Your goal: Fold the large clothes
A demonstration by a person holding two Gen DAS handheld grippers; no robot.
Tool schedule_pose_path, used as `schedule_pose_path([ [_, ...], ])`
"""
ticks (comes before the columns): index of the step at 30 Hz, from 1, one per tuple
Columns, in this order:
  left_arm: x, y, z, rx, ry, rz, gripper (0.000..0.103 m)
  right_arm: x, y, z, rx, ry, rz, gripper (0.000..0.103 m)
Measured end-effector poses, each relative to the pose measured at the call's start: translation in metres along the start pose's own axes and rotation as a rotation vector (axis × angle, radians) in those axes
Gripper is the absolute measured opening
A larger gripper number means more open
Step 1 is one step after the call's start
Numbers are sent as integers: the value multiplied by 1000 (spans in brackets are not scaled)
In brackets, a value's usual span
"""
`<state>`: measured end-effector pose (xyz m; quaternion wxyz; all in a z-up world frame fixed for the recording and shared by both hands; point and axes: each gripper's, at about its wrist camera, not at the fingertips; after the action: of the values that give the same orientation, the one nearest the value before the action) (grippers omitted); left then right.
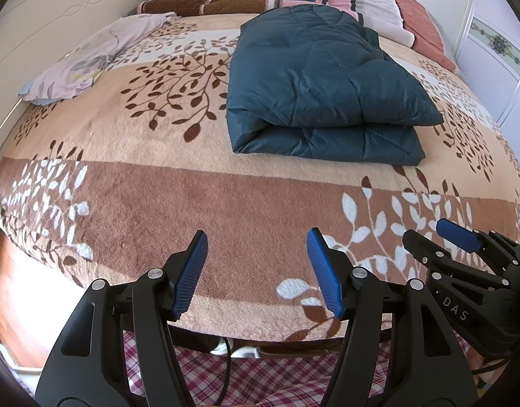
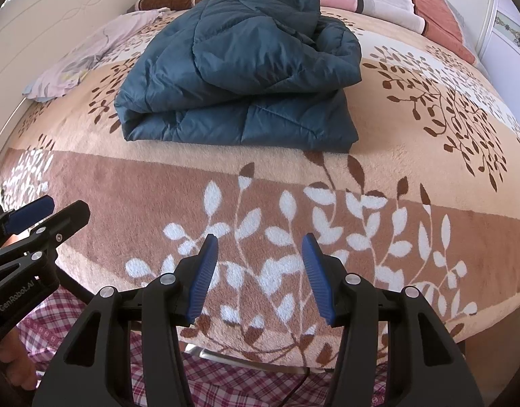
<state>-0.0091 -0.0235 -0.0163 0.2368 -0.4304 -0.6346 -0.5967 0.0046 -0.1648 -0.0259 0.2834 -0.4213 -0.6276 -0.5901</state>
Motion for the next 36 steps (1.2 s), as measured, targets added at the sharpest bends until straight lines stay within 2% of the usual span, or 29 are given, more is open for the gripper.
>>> schedule_pose_path([
  [36,-3,-3,0,4,-1,7,61,-1,-1,1,4,0,3,52],
])
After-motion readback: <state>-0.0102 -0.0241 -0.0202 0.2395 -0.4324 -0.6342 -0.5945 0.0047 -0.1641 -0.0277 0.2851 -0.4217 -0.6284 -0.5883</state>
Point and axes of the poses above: each gripper's, at about its wrist camera, not at the fingertips, and x roughly against the way its jaws point, z to its left, y to its top, and after that the axes turned 13 degrees about -y, right-handed
